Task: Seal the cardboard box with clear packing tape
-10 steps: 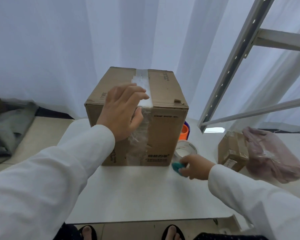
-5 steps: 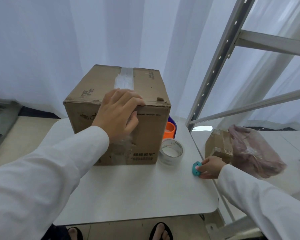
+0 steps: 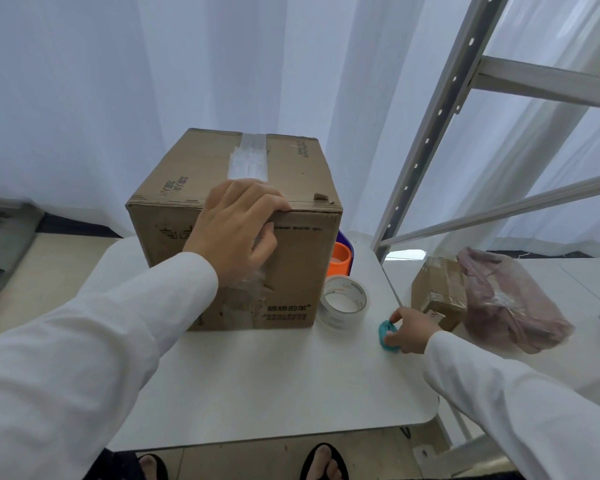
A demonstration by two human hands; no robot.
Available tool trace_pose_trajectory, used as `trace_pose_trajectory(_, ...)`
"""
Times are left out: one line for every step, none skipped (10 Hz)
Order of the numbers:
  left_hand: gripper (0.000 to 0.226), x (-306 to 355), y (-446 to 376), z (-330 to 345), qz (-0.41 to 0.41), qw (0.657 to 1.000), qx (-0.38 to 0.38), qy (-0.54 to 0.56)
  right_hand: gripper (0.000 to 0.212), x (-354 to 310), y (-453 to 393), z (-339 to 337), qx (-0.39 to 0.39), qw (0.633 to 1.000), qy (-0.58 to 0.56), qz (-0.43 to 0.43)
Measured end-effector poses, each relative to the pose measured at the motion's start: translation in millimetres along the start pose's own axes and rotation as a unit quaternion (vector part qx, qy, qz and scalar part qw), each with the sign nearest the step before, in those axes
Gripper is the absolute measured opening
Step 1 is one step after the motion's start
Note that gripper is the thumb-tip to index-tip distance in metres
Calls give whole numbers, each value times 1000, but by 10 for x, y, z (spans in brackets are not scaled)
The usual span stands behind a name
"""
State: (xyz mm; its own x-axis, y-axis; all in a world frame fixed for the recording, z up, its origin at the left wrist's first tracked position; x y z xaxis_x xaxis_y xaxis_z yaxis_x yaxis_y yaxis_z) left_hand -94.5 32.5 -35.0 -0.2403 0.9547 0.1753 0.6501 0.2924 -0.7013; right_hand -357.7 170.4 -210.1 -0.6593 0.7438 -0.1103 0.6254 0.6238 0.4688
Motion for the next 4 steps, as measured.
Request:
trace_pose_trajectory(33,-3,-1,-17,7,1000,6,5,45,-97,61,5,-4,1000,6,-5)
trace_pose_trajectory(32,20,-6,-25,11,1000,14,16,54,-168,105,-52,0,1000,22,-12)
trace_pose_trajectory(30,13,1,-129,10,999,31,44,57,-205,200,-348,61,998,-19,-2)
trace_pose_trajectory(30,27,-54,-290,-34,991,101,82,44,-360,438,-922,225,958,-178,-26)
Point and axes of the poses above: each hand's wrist, its own y-axis away from the middle knuckle, its own z-axis out of the palm, x = y × z, the point moved 6 cm from there along -y, towards the middle knuckle, and after that the axes turned 14 degrees about y, right-handed, at the moved point
